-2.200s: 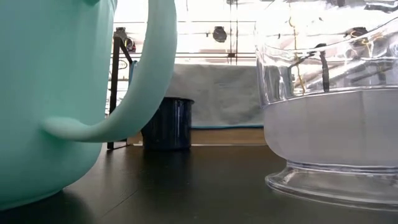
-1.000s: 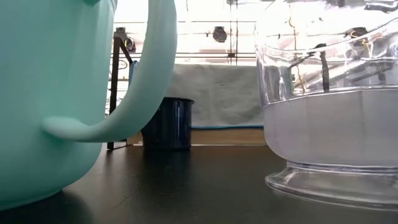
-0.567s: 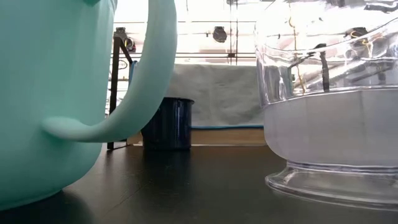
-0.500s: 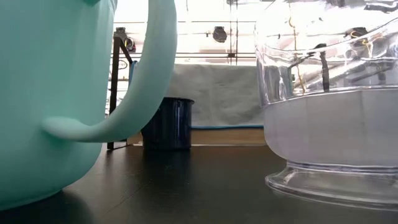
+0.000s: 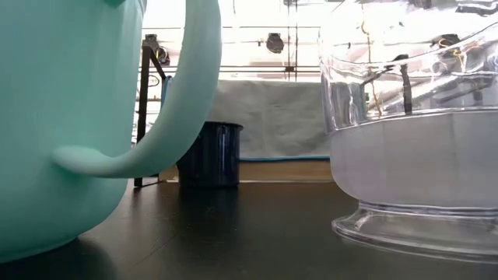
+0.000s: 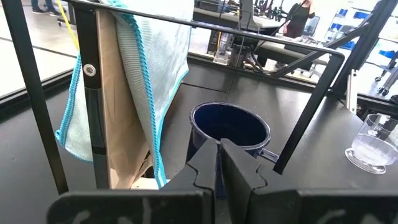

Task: Stack small to large cups/mugs on shelf
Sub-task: Move the light blue mug to the center of the table

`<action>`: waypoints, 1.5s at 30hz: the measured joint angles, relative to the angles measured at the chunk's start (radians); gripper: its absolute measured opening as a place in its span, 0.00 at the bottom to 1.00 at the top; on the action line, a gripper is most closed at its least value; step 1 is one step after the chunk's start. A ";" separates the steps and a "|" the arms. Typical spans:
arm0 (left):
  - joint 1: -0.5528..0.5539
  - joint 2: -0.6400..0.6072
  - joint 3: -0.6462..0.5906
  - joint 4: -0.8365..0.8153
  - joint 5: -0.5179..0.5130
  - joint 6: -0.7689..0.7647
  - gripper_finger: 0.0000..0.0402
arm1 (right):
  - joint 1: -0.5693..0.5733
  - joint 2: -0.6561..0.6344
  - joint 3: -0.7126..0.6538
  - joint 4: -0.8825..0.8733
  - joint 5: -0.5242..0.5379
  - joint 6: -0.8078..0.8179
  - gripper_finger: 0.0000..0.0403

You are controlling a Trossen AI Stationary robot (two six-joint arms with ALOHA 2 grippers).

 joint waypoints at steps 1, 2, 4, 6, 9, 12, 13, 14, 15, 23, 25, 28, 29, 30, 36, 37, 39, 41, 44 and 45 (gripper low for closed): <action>0.000 0.000 0.000 0.000 0.000 0.000 0.05 | 0.000 -0.006 -0.022 0.023 -0.014 0.008 0.35; 0.000 0.000 0.000 0.000 0.000 0.000 0.05 | 0.000 -0.013 -0.046 0.046 -0.017 0.011 0.35; 0.000 0.000 0.000 0.000 0.000 0.000 0.05 | 0.000 -0.026 -0.088 0.080 -0.018 0.010 0.35; 0.000 0.000 0.000 0.000 0.000 0.000 0.05 | 0.000 -0.035 -0.127 0.105 -0.019 0.010 0.35; 0.000 0.000 0.000 0.000 0.000 0.000 0.05 | 0.000 -0.045 -0.174 0.127 -0.065 0.009 0.35; 0.000 0.000 0.000 -0.003 0.000 -0.001 0.05 | 0.001 -0.054 -0.214 0.157 -0.122 0.014 0.35; 0.000 0.000 0.000 -0.003 0.000 -0.001 0.05 | 0.002 -0.057 -0.226 0.168 -0.126 0.017 0.35; 0.000 0.000 0.000 -0.004 0.000 -0.001 0.05 | 0.006 -0.063 -0.236 0.175 -0.126 0.017 0.35; 0.000 0.000 0.000 -0.004 0.000 -0.001 0.05 | 0.010 -0.069 -0.244 0.176 -0.126 0.014 0.35; 0.000 0.000 0.000 -0.005 0.000 -0.001 0.05 | 0.015 -0.115 -0.264 0.178 -0.126 0.007 0.35; 0.000 0.000 0.000 -0.005 0.000 -0.001 0.05 | 0.015 -0.123 -0.265 0.177 -0.126 0.014 0.35; 0.000 0.000 0.000 -0.005 0.000 -0.001 0.05 | 0.015 -0.130 -0.264 0.177 -0.116 0.045 0.35; 0.000 0.000 0.000 -0.005 0.000 -0.001 0.05 | 0.015 -0.130 -0.264 0.178 -0.115 0.058 0.35; 0.000 0.000 0.000 -0.005 0.000 -0.001 0.05 | 0.015 -0.130 -0.266 0.179 -0.113 0.072 0.35; 0.000 0.000 0.000 -0.006 0.000 -0.001 0.05 | 0.038 -0.153 -0.342 0.220 -0.026 0.104 0.35; 0.000 0.000 0.000 -0.006 0.000 0.000 0.05 | 0.042 -0.160 -0.355 0.222 -0.023 0.100 0.35; 0.000 0.000 0.000 -0.006 0.000 0.001 0.05 | 0.052 -0.183 -0.386 0.222 -0.023 0.098 0.35; 0.000 0.000 0.000 -0.006 0.000 0.002 0.05 | 0.062 -0.214 -0.416 0.233 -0.012 0.094 0.35; 0.000 0.000 0.000 -0.006 0.000 0.004 0.05 | 0.070 -0.263 -0.461 0.271 -0.010 0.090 0.35; 0.000 0.000 0.000 -0.006 0.000 0.004 0.05 | 0.072 -0.280 -0.476 0.287 -0.010 0.090 0.35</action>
